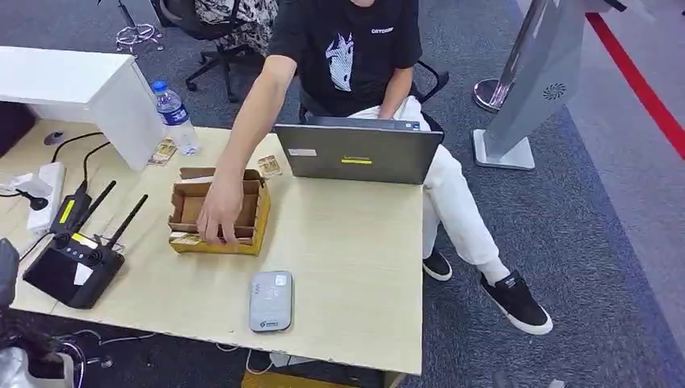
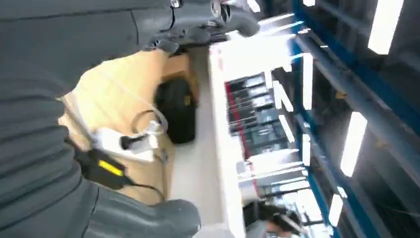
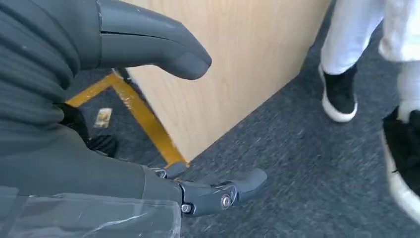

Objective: Pass the card to the sensor for recognition and then transmit it.

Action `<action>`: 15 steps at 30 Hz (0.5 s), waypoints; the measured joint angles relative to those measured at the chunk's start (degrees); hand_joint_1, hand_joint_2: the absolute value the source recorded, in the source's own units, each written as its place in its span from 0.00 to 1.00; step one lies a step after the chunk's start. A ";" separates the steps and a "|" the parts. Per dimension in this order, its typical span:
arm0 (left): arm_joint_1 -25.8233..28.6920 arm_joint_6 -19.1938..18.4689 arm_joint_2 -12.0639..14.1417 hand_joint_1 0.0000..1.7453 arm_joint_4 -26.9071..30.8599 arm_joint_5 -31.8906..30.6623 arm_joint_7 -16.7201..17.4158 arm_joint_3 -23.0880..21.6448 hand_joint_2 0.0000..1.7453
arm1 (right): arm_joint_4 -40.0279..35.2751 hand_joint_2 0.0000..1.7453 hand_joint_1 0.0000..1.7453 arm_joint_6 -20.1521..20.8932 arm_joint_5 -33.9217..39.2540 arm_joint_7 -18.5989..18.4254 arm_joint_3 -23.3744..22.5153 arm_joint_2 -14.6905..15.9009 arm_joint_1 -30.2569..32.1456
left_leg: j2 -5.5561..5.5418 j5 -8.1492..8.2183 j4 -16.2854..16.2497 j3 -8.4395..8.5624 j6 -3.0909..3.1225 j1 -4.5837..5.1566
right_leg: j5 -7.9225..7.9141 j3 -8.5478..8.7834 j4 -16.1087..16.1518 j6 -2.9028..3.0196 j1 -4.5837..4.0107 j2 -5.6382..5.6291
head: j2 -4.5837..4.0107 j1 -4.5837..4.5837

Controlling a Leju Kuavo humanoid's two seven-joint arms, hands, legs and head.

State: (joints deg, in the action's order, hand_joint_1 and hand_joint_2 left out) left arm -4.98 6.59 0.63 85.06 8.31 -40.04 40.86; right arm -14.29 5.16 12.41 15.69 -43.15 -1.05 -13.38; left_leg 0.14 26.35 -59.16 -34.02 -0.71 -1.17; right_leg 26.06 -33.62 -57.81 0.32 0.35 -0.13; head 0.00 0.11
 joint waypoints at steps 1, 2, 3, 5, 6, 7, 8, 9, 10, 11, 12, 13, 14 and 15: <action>-0.46 -2.79 0.45 0.18 -2.86 0.84 0.00 3.43 1.00 | 0.04 1.00 0.00 -0.26 -0.30 -0.28 -0.11 0.02 0.25 | 0.08 0.00 0.01 0.05 0.00 0.00 | 0.00 0.00 -0.01 0.00 0.00 -0.09 | 0.00 0.06; -0.83 -5.59 1.04 0.18 -6.39 1.30 0.02 7.11 1.00 | 0.11 1.00 0.00 -0.50 -0.59 -0.57 -0.20 0.09 0.52 | 0.09 0.00 0.01 0.06 -0.01 -0.01 | 0.00 -0.03 0.00 0.00 0.00 -0.11 | 0.00 0.09; -1.10 -7.59 1.77 0.18 -9.37 1.48 0.04 10.20 1.00 | 0.17 1.00 0.00 -0.83 -0.98 -0.70 -0.24 0.13 0.79 | 0.10 0.00 0.01 0.03 -0.01 -0.01 | 0.01 -0.06 0.00 0.01 -0.01 -0.12 | 0.00 0.09; -1.43 -9.39 3.02 0.18 -14.50 1.22 0.00 15.04 1.00 | 0.24 1.00 0.00 -1.53 -1.18 -1.18 -0.26 0.28 1.13 | 0.07 0.00 0.02 -0.03 -0.01 0.00 | 0.02 -0.09 0.00 0.00 -0.01 -0.09 | 0.00 0.11; -1.78 -10.00 4.49 0.18 -18.76 0.82 -0.02 17.83 1.00 | 0.35 1.00 0.00 -2.30 -1.53 -1.97 -0.26 0.33 1.23 | 0.06 0.01 0.03 -0.01 -0.01 0.00 | 0.07 -0.08 0.00 0.04 0.00 -0.08 | 0.00 0.09; -1.98 -10.39 5.86 0.18 -22.57 0.69 0.02 19.60 1.00 | 0.48 1.00 0.00 -2.82 -1.84 -2.54 -0.26 0.37 1.36 | 0.06 0.03 0.03 -0.02 -0.03 -0.01 | 0.07 -0.08 0.00 0.04 -0.01 -0.08 | 0.00 0.11; -2.05 -10.61 6.77 1.00 -26.82 0.67 0.04 22.27 1.00 | 0.59 1.00 0.56 -3.25 -2.07 -2.95 -0.26 0.39 1.56 | 0.07 0.03 0.02 -0.02 -0.04 -0.02 | 0.07 -0.12 0.00 0.04 -0.01 -0.10 | 0.00 0.11; -2.01 -10.72 7.32 1.00 -29.03 0.65 0.02 23.98 1.00 | 0.68 1.00 0.91 -3.37 -2.10 -3.04 -0.26 0.42 1.82 | 0.07 0.03 0.02 -0.05 -0.04 -0.02 | 0.07 -0.14 0.00 0.04 -0.02 -0.09 | 0.00 0.20; -2.06 -10.79 7.70 1.00 -30.97 0.54 0.02 25.11 1.00 | 0.70 1.00 0.97 -3.39 -2.10 -3.08 -0.28 0.44 1.96 | 0.01 0.02 0.02 -0.09 -0.03 -0.01 | 0.07 -0.14 0.01 0.04 -0.02 -0.03 | 0.00 0.15; -2.14 -10.69 8.32 1.00 -33.04 0.41 0.02 25.90 1.00 | 0.81 1.00 1.00 -3.51 -2.14 -3.34 -0.28 0.55 1.97 | -0.03 0.02 0.02 -0.10 -0.03 0.00 | 0.07 -0.12 0.01 0.03 -0.01 0.01 | 0.00 0.09; -2.25 -10.04 9.14 1.00 -35.70 0.17 0.02 26.68 1.00 | 0.87 1.00 1.00 -3.94 -2.27 -3.87 -0.28 0.55 1.96 | -0.04 0.02 0.02 -0.09 -0.03 0.00 | 0.07 -0.11 0.01 0.03 -0.01 0.02 | 0.00 0.09; -2.46 -8.92 10.26 1.00 -39.42 -0.38 0.00 27.53 1.00 | 0.96 1.00 1.00 -4.42 -2.54 -4.37 -0.28 0.55 2.01 | -0.04 0.02 0.02 -0.09 -0.03 0.01 | 0.07 -0.10 0.01 0.03 0.00 0.02 | 0.00 0.07; -2.55 -7.99 11.15 1.00 -42.87 -0.77 0.02 28.23 1.00 | 1.14 1.00 1.00 -5.31 -3.39 -5.40 -0.28 0.55 2.17 | -0.03 0.02 0.02 -0.07 -0.03 0.01 | 0.07 -0.10 0.01 0.03 0.00 0.02 | 0.00 0.09; -2.55 -7.08 12.05 1.00 -46.33 -1.10 0.19 28.81 1.00 | 1.29 1.00 1.00 -5.90 -3.93 -6.05 -0.28 0.55 2.41 | -0.03 0.02 0.02 -0.07 -0.03 0.01 | 0.07 -0.10 0.01 0.03 0.01 0.02 | 0.00 0.13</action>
State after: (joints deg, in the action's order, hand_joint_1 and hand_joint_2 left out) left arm -7.53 -0.49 12.69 38.73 7.21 -39.85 69.68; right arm -13.01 -0.74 8.49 9.64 -43.43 -0.50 -10.97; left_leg 0.11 26.37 -59.14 -34.09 -0.75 -1.16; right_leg 26.13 -33.73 -57.79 0.36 0.36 -0.11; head 0.00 0.24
